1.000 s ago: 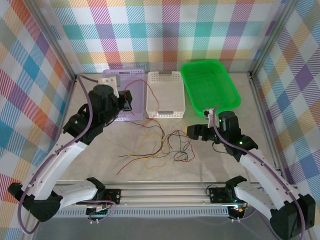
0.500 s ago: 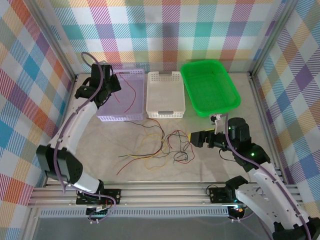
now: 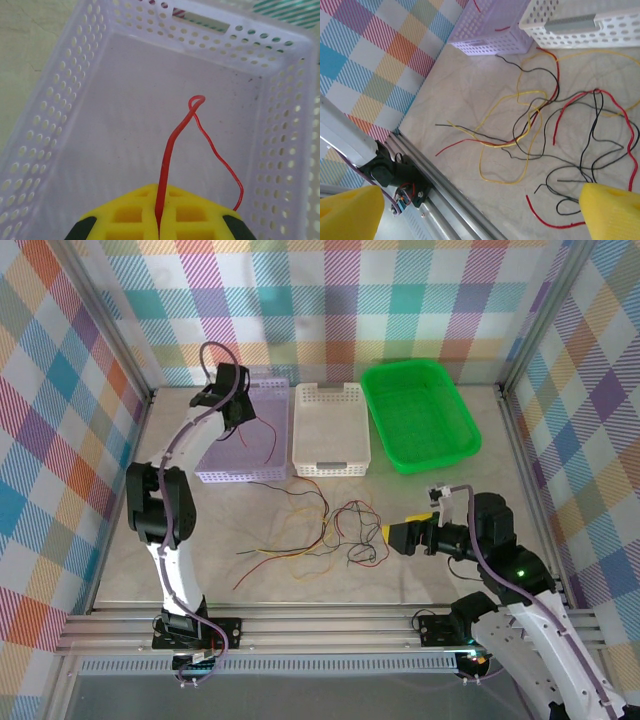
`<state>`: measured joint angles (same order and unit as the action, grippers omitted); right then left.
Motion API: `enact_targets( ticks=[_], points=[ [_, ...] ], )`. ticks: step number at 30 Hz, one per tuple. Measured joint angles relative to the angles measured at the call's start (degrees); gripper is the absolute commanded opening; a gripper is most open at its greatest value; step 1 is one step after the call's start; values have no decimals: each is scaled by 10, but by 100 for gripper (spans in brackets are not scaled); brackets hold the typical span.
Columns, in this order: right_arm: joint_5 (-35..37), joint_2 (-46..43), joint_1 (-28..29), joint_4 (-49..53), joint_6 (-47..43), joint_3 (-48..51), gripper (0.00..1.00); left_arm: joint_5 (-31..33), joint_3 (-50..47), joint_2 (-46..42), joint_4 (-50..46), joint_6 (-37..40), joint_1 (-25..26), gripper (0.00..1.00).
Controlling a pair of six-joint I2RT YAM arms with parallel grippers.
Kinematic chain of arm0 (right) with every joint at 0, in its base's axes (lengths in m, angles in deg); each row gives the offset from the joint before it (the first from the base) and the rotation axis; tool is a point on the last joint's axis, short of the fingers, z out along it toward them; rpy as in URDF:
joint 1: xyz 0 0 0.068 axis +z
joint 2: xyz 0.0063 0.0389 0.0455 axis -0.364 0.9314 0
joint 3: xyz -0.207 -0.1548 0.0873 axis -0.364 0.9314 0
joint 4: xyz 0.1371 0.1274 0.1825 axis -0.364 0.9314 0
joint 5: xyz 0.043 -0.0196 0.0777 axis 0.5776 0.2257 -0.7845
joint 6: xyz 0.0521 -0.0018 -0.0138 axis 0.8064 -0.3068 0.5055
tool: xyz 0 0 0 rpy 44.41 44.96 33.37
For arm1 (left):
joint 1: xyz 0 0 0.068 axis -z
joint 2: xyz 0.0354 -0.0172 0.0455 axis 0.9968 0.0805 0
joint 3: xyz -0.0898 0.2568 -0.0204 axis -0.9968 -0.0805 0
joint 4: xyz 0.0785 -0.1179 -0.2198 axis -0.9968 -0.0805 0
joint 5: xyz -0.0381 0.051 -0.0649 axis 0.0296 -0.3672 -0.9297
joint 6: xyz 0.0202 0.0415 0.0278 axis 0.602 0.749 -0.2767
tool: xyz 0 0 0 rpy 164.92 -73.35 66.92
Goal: Untangle the cables
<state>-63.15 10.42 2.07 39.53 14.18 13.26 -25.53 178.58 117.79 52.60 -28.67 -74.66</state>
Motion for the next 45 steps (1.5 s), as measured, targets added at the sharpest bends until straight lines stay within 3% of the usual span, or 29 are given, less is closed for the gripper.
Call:
enact_targets(
  ticks=[13,19,28,38,45],
  points=[
    [-8,8,0,9,2,5,100,-10,32,30,-21,-1,0,45],
    [-8,63,0,1,4,5,100,-44,33,-5,-38,-12,0,62],
    [40,231,19,-55,4,5,98,-117,-122,-255,-47,-54,27,68],
    [129,385,29,-117,5,5,87,-127,-355,-457,-43,-83,212,71],
    [160,410,29,-143,6,8,89,-144,-469,-477,18,-123,280,72]
  ],
)
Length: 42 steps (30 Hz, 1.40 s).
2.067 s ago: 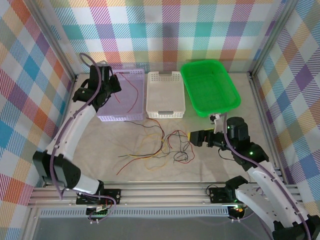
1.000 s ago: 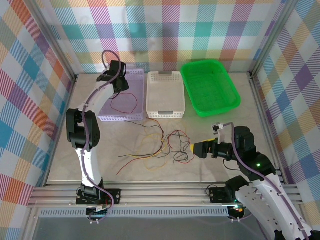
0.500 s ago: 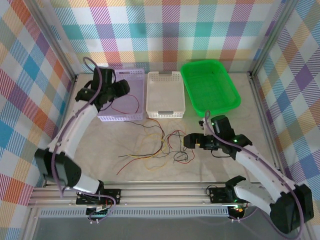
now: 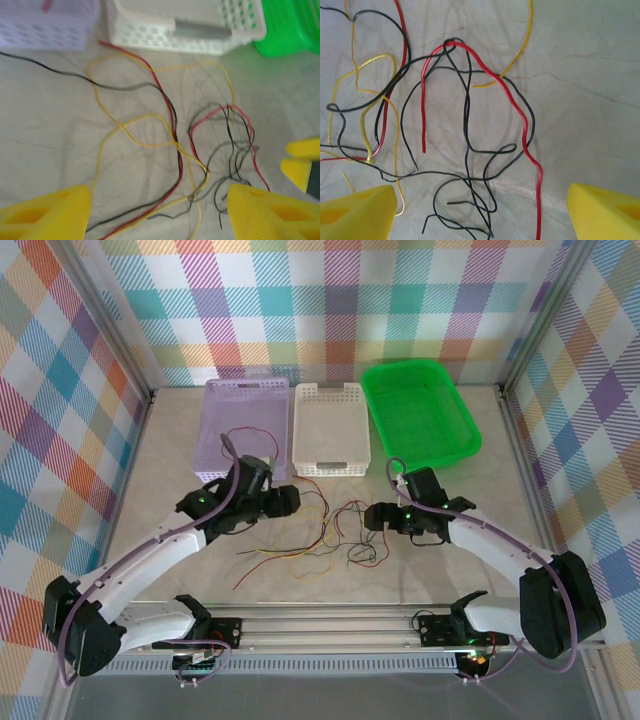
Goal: Untangle the cables
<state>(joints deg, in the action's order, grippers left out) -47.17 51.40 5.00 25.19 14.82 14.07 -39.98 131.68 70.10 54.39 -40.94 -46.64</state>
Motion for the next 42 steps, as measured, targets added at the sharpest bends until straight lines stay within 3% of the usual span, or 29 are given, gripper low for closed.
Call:
enact_targets(
  ticks=[8,17,21,30,36,42],
  points=[
    [22,-12,0,-4,-5,5,96,-16,-5,130,91,2,84,73],
    [20,-76,0,2,-7,11,99,-13,74,287,108,20,96,72],
    [12,-102,0,5,-7,11,100,-14,91,321,117,24,96,58],
    [1,-107,0,7,-9,22,100,-18,118,351,125,26,96,0],
    [0,-60,0,-7,-7,36,100,-22,117,333,129,27,96,0],
    [-5,-19,0,-40,-1,37,99,-50,88,242,163,17,100,0]
  ],
)
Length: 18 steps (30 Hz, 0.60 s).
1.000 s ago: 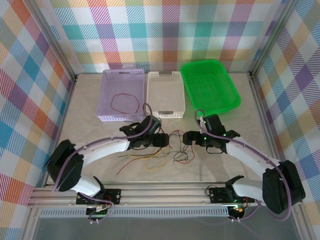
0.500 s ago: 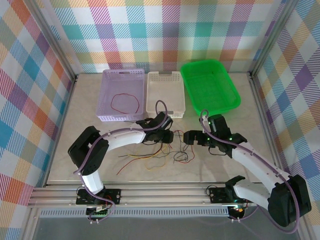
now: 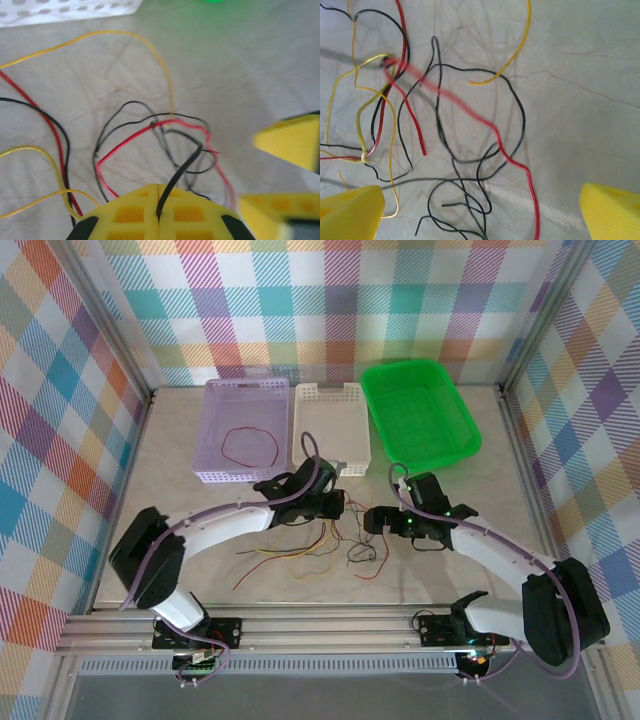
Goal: Untangle the cables
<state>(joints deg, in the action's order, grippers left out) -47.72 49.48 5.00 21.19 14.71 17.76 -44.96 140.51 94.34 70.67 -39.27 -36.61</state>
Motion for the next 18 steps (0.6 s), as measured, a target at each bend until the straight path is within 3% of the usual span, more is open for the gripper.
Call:
enact_targets(
  ticks=[7,18],
  points=[
    [-9,3,0,-65,8,5,95,-26,-45,-91,37,-1,32,0],
    [-70,24,0,-186,12,44,82,-29,-67,-131,43,-1,45,0]
  ],
)
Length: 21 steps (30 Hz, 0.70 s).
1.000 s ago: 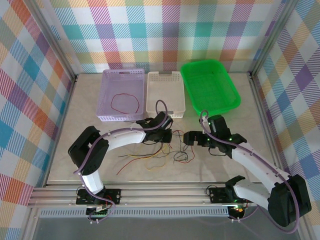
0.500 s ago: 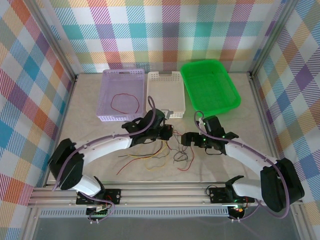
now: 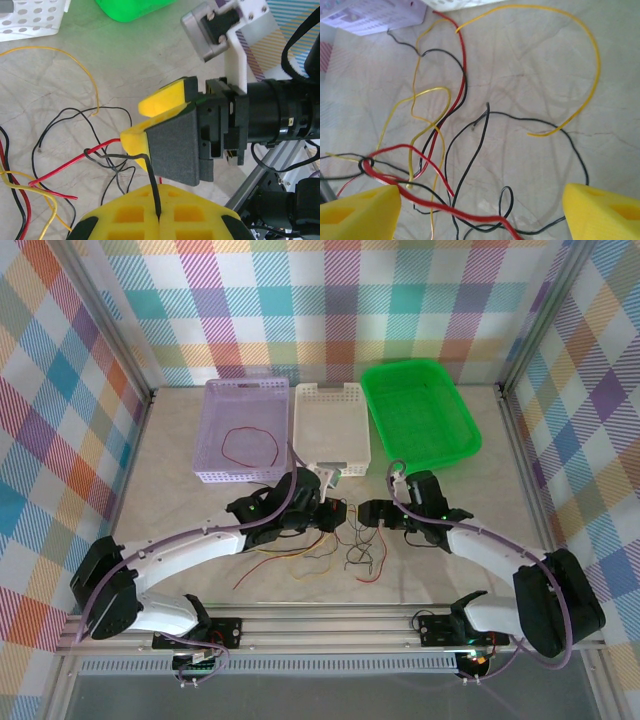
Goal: Untangle the cables
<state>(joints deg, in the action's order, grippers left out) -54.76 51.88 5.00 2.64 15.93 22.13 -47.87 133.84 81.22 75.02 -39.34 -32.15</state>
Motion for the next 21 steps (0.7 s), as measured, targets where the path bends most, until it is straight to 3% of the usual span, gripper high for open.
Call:
enact_targets(
  ticks=[8,14,19,21],
  points=[
    [-37,0,4,-62,-2,48,78,1,-2,-4,0,0,0,0],
    [-32,18,7,-89,-4,49,59,-1,-2,-4,0,0,0,0],
    [-12,18,10,-95,-12,49,38,-1,-5,-14,0,0,0,0],
    [-5,17,11,-97,-15,49,34,-1,-5,-19,0,0,0,0]
  ],
)
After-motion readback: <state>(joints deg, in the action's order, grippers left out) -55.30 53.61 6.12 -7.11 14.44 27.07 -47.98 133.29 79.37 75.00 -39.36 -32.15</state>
